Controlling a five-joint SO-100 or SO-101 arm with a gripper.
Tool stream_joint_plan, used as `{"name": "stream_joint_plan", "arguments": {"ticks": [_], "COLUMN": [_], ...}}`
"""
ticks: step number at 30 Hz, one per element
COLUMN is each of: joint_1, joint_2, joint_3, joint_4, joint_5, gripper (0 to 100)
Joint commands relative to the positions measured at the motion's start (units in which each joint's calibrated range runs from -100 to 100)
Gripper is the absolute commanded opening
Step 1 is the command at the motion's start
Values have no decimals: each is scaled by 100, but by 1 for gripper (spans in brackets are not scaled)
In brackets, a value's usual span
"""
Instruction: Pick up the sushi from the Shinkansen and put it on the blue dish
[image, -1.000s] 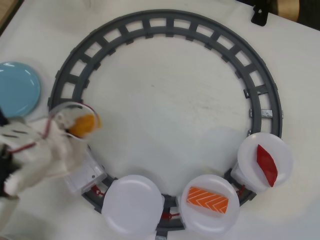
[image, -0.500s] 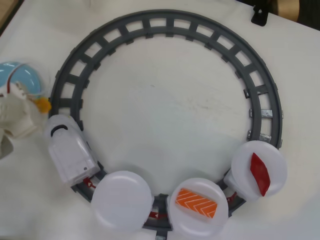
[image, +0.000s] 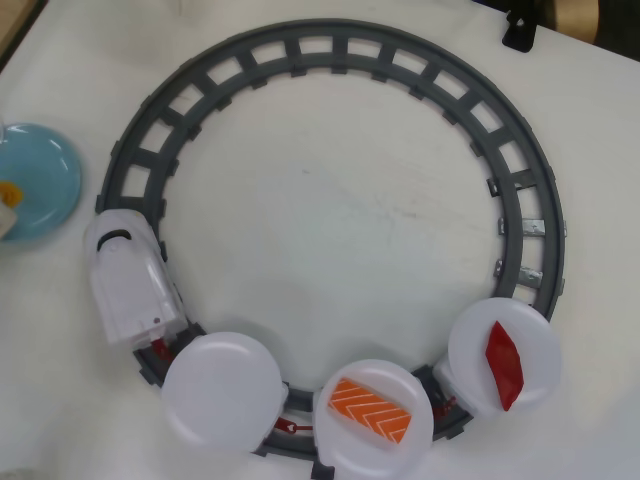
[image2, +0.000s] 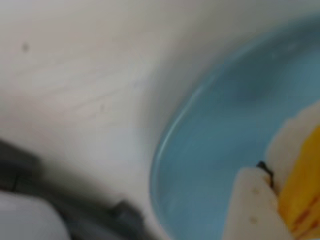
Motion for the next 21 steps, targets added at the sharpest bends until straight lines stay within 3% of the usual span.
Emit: {"name": "stream_joint_plan", "arguments": {"ticks": [1, 17, 19, 21], "joint_1": [-96, -34, -25, -25], "joint_2": [172, 719, 719, 719], "joint_3": [-612, -882, -873, -873], "joint_4": [-57, -991, -983, -957], "joint_5": [3, -2, -28, -33], "gripper": [2, 3, 7, 17]}}
